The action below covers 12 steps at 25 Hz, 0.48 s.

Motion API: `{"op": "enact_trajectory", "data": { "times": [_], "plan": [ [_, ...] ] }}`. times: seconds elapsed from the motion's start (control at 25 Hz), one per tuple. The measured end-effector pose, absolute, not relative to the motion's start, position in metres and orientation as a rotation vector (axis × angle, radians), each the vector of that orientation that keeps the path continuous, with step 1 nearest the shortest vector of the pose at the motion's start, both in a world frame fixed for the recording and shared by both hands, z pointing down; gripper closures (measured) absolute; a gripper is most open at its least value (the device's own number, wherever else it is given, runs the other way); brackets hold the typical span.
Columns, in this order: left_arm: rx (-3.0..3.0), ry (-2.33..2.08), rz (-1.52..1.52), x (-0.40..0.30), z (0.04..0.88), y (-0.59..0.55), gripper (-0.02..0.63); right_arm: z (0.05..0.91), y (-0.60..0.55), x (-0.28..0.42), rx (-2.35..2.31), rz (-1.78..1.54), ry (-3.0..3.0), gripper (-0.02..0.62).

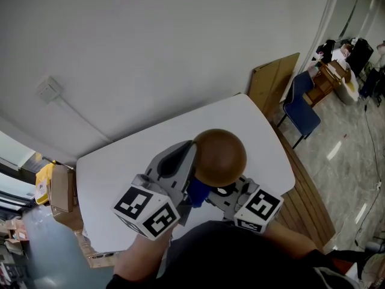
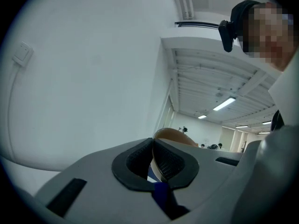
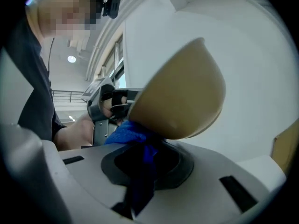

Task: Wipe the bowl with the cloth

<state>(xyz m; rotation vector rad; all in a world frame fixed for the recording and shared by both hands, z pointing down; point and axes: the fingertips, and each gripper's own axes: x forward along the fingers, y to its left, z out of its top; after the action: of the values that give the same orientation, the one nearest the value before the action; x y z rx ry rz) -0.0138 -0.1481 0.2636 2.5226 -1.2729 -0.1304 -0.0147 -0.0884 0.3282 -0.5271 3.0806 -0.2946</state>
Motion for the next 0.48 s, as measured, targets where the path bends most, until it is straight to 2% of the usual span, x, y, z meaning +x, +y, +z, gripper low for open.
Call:
{"op": "enact_trajectory", "data": {
  "times": [0.28,0.48],
  "plan": [
    [2.564,-1.132,-0.087,-0.003,0.264,-0.133,0.588,0.329,-0.103,0.003,-0.578,-0.401,3.005,0.545],
    [2.59,-1.071,-0.06,-0.004,0.262,-0.124,0.588,0.325,-0.097,0.003,-0.549,-0.33,3.022,0.545]
  ]
}}
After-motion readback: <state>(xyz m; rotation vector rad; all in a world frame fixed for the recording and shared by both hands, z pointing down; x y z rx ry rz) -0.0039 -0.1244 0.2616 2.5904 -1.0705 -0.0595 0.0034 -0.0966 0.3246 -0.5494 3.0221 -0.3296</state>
